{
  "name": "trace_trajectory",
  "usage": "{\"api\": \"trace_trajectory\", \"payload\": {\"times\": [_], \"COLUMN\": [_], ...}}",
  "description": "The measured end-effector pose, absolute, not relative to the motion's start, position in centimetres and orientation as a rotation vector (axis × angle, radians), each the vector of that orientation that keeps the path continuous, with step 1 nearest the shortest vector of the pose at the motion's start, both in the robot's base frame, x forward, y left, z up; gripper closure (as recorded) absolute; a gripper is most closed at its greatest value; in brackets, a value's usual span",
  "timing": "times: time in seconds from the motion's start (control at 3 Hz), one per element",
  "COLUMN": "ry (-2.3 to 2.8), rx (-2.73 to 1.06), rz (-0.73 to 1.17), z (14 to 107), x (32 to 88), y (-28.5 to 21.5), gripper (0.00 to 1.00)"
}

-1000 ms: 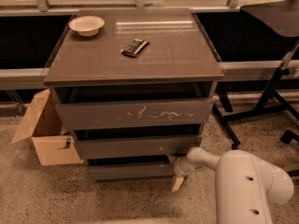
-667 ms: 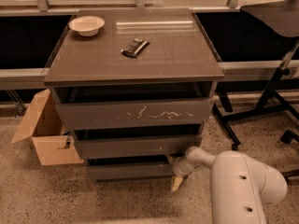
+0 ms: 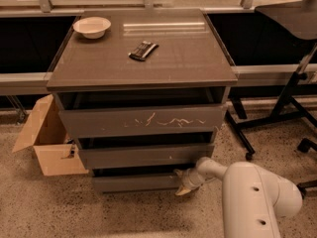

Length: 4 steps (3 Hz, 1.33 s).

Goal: Open bottom drawer

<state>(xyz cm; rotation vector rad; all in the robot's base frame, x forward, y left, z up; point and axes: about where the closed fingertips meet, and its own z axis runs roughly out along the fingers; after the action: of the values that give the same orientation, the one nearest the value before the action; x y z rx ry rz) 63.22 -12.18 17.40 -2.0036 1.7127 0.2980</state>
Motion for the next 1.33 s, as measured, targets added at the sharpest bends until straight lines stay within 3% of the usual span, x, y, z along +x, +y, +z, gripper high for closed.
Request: {"api": "trace_trajectory", "payload": {"times": [0.67, 1.0, 1.33], "ry": [1.689, 1.689, 1.689], "rx": [-2.013, -2.013, -2.013], "rz": [0.335, 0.335, 0.335], "z": [18.2, 19.0, 19.0], "x": [62.1, 62.1, 62.1], "y": [-11.6, -11.6, -11.6], "gripper": [0.92, 1.0, 0.81]}}
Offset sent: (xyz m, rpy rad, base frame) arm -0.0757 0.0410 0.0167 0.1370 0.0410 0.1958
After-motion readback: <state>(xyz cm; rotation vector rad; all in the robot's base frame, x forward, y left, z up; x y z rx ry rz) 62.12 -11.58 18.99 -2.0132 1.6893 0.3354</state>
